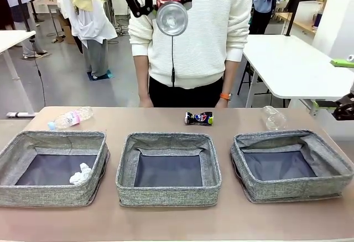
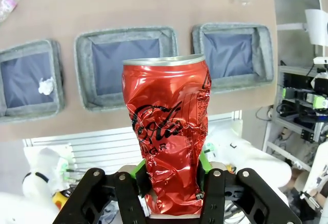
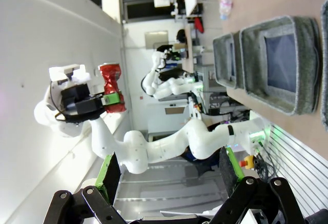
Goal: Sort the waste into the appropriate baskets.
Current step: Pick up the waste item pointed out by the person, then place the picked waste into the Fabric basket indicated by the person.
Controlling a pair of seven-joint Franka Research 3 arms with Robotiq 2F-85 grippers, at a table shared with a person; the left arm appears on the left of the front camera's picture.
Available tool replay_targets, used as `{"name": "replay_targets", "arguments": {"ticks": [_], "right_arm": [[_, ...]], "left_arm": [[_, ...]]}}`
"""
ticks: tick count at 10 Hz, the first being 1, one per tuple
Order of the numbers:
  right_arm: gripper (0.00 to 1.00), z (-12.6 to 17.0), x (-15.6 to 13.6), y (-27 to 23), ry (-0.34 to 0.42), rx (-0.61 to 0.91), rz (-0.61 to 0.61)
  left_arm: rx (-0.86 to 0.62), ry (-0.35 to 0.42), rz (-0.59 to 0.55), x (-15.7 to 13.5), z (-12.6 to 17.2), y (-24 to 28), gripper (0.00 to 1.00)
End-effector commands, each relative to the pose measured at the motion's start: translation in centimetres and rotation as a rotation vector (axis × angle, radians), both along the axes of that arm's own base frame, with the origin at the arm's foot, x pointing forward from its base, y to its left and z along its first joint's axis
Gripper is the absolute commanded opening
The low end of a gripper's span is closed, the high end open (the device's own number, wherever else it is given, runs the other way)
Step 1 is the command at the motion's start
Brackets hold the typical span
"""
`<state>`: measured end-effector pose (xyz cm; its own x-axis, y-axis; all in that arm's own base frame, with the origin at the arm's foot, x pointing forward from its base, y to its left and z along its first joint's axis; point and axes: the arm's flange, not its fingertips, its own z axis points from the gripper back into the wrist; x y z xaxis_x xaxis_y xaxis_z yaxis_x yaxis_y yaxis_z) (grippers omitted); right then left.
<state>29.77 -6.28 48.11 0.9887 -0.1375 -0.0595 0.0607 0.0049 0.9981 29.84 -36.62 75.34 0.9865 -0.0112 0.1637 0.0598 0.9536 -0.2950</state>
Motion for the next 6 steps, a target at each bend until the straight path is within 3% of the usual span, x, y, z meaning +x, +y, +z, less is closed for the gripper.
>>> {"name": "replay_targets", "arguments": {"ticks": [1,6], "right_arm": [[1.0,0.2,0.16,-0.13,-0.029,0.013,0.003],[1.0,0.2,0.16,-0.13,-0.029,0.013,0.003]], "left_arm": [[0.0,-0.014,0.004,-0.39,-0.07,0.22,0.29],[0.0,-0.014,0.004,-0.39,-0.07,0.22,0.29]]}}
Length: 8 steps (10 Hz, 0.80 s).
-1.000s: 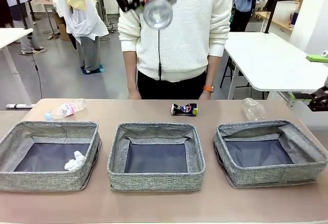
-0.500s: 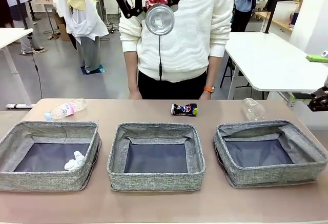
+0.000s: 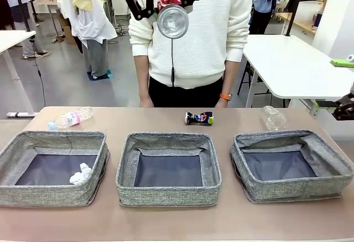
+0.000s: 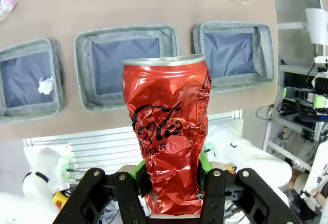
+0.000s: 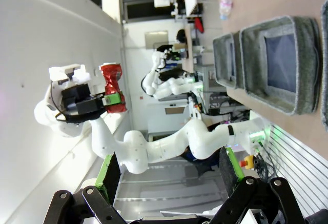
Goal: Sort the waste into the appropriate baskets.
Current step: Place the picked waste into the Fabric basket indicated by the person.
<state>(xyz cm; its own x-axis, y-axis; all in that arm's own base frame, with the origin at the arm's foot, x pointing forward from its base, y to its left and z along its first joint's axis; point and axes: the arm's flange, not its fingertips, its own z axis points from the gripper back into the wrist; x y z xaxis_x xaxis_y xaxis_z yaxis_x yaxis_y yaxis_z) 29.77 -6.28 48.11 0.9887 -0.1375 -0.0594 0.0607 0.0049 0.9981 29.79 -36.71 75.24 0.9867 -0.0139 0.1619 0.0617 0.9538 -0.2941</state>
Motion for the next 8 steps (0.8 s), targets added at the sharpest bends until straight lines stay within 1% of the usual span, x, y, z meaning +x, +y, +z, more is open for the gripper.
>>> {"name": "replay_targets", "arguments": {"ticks": [1,8], "right_arm": [[1.0,0.2,0.16,-0.13,-0.029,0.013,0.003],[1.0,0.2,0.16,-0.13,-0.029,0.013,0.003]], "left_arm": [[-0.001,-0.016,0.007,-0.34,0.03,0.31,0.29],[-0.001,-0.016,0.007,-0.34,0.03,0.31,0.29]]}}
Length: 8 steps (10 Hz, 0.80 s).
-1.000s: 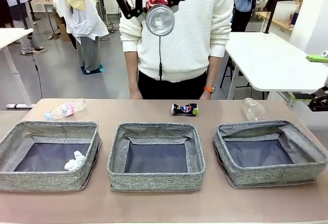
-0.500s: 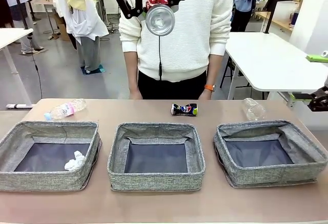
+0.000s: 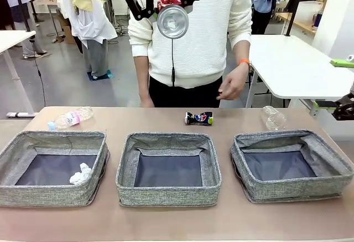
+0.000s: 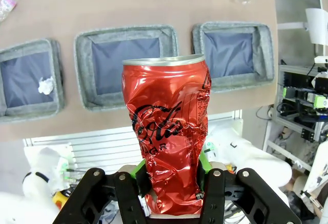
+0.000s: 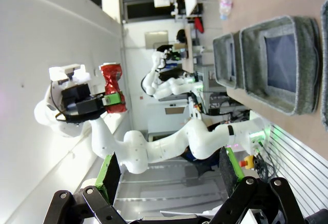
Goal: Sort the waste into the appropriate baskets.
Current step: Place the picked waste into the Fabric basket indicated by the person.
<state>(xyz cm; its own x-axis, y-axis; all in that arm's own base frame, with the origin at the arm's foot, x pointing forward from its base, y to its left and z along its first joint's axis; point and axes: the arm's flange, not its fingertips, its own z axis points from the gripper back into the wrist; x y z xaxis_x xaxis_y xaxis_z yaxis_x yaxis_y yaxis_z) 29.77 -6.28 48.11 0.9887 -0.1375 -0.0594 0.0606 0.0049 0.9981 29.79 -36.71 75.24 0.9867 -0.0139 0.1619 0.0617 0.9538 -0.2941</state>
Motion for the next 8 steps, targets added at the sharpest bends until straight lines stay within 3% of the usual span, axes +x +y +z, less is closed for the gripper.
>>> {"name": "replay_targets", "arguments": {"ticks": [1,8], "right_arm": [[1.0,0.2,0.16,-0.13,-0.029,0.013,0.003],[1.0,0.2,0.16,-0.13,-0.029,0.013,0.003]], "left_arm": [[-0.001,-0.016,0.007,-0.34,0.03,0.31,0.29],[-0.001,-0.016,0.007,-0.34,0.03,0.31,0.29]]}}
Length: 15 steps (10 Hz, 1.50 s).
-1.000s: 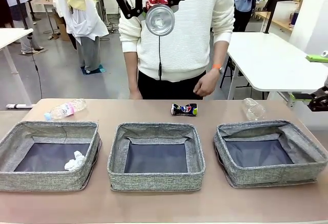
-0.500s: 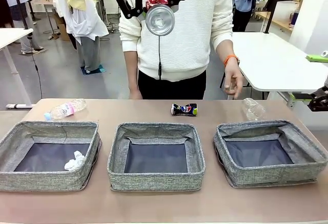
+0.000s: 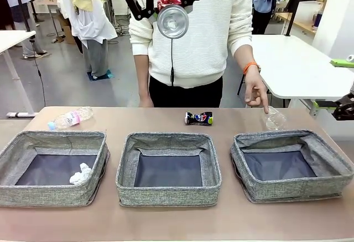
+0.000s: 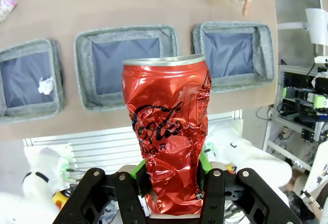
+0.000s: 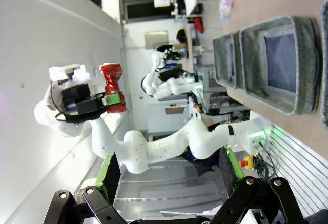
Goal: Sort the waste into the appropriate baskets.
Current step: Place the picked waste into the Fabric basket indicated by the person.
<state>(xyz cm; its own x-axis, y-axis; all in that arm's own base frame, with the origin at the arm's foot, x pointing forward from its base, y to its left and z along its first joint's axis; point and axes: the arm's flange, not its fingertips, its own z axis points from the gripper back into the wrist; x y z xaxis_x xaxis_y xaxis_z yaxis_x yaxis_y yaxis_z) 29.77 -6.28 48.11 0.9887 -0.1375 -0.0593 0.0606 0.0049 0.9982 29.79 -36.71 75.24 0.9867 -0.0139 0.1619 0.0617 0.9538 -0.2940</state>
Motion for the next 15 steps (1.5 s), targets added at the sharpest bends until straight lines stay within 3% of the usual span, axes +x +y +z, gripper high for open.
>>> {"name": "replay_targets", "arguments": {"ticks": [1,5,7,8,10,11,12,14,15], "right_arm": [[1.0,0.2,0.2,-0.1,-0.029,0.013,0.003],[1.0,0.0,0.0,0.0,0.0,0.0,0.0],[1.0,1.5,-3.0,-9.8,-0.074,0.003,-0.204],[1.0,3.0,-6.7,-15.6,-0.121,0.009,-0.37],[1.0,3.5,-11.6,-21.2,-0.165,0.149,-0.588],[1.0,2.9,-13.5,-22.9,-0.19,0.201,-0.712],[1.0,3.5,-11.8,-19.5,-0.124,0.065,-0.522],[1.0,3.5,-11.8,-19.5,-0.124,0.065,-0.522],[1.0,3.5,-11.8,-19.5,-0.124,0.065,-0.522]], "left_arm": [[-0.001,-0.016,0.007,-0.3,0.0,0.3,0.29],[0.0,0.0,0.0,0.0,0.0,0.0,0.29],[-0.055,-0.064,-0.268,-0.5,-7.7,-6.5,0.29],[-0.089,-0.073,-0.448,-0.1,-12.6,-13.0,0.29],[0.053,-0.114,-0.723,0.4,-17.4,-20.7,0.29],[0.03,-0.133,-0.789,0.3,-18.6,-23.8,0.29],[0.087,-0.203,-0.737,1.5,-19.4,-26.6,0.29],[0.149,-0.243,-0.708,5.0,-20.5,-30.4,0.29],[0.17,-0.22,-0.711,6.5,-21.3,-31.8,0.29]]}}
